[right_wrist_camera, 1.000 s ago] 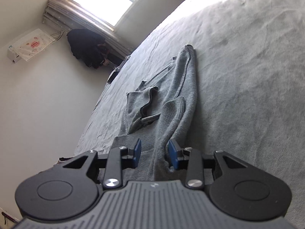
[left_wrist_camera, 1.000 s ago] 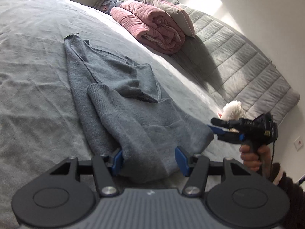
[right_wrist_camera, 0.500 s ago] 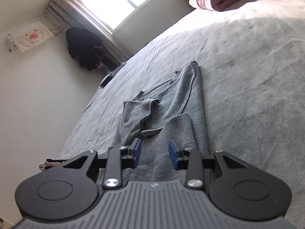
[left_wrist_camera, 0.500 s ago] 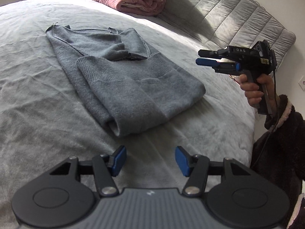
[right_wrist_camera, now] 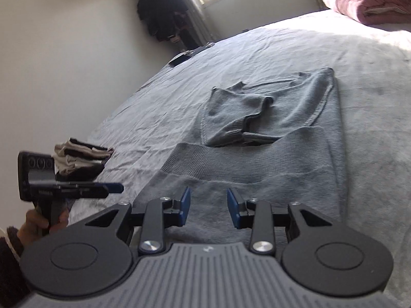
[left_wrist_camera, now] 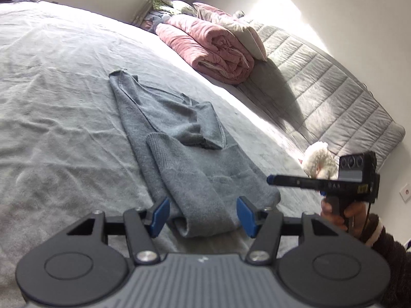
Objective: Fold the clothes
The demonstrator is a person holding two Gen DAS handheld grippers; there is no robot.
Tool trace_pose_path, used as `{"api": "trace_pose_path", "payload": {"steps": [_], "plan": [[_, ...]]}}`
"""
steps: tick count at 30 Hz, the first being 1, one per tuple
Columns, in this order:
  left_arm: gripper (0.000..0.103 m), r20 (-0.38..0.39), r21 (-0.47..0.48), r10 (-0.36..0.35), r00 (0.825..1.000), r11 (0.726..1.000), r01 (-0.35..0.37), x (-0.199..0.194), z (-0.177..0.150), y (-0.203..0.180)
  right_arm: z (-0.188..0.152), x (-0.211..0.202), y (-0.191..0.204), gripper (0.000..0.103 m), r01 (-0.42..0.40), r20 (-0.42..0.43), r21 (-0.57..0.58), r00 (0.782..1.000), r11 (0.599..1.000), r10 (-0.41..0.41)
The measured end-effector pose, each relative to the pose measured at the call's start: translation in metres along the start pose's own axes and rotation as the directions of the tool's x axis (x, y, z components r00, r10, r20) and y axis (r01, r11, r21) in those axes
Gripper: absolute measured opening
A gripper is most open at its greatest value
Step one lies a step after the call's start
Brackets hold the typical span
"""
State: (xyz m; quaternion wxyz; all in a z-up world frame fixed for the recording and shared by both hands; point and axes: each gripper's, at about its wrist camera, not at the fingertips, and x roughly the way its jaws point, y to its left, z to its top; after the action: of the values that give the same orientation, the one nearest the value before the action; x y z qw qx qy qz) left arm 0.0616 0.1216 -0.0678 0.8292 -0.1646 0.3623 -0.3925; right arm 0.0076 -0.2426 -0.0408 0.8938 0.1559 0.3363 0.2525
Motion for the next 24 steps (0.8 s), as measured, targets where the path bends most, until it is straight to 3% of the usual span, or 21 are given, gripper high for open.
{"api": "trace_pose_path", "payload": {"steps": [5, 9, 14, 18, 19, 21, 24], "plan": [[0.059, 0.010, -0.075, 0.044, 0.999, 0.996, -0.043, -0.002, -0.001, 0.009, -0.006, 0.033, 0.047, 0.037, -0.053, -0.055, -0.168, 0.997, 0.984, 0.044], [0.059, -0.001, -0.112, 0.072, 0.997, 0.991, -0.071, -0.001, -0.003, 0.017, -0.015, 0.055, 0.086, 0.037, -0.110, -0.087, -0.307, 0.992, 0.945, 0.087], [0.059, -0.004, -0.139, 0.070, 0.998, 0.988, -0.070, 0.002, -0.004, 0.024, -0.032, 0.082, 0.115, 0.033, -0.059, -0.099, -0.494, 0.995, 0.867, 0.011], [0.059, -0.006, -0.145, 0.066, 0.998, 0.987, -0.066, 0.004, -0.003, 0.027, -0.047, 0.097, 0.118, 0.015, 0.024, -0.073, -0.615, 0.993, 0.788, -0.088], [0.059, -0.009, -0.144, 0.068, 0.998, 0.987, -0.068, 0.005, -0.003, 0.028, -0.047, 0.096, 0.116, 0.004, 0.043, -0.058, -0.619, 0.993, 0.784, -0.100], [0.059, -0.021, -0.121, 0.087, 0.996, 0.989, -0.089, 0.008, -0.003, 0.028, -0.038, 0.093, 0.106, 0.001, 0.046, -0.049, -0.567, 0.995, 0.823, -0.089], [0.059, -0.036, -0.076, 0.114, 0.993, 0.990, -0.116, 0.013, -0.002, 0.026, -0.019, 0.085, 0.085, 0.000, -0.002, -0.060, -0.410, 0.998, 0.912, -0.025]]}}
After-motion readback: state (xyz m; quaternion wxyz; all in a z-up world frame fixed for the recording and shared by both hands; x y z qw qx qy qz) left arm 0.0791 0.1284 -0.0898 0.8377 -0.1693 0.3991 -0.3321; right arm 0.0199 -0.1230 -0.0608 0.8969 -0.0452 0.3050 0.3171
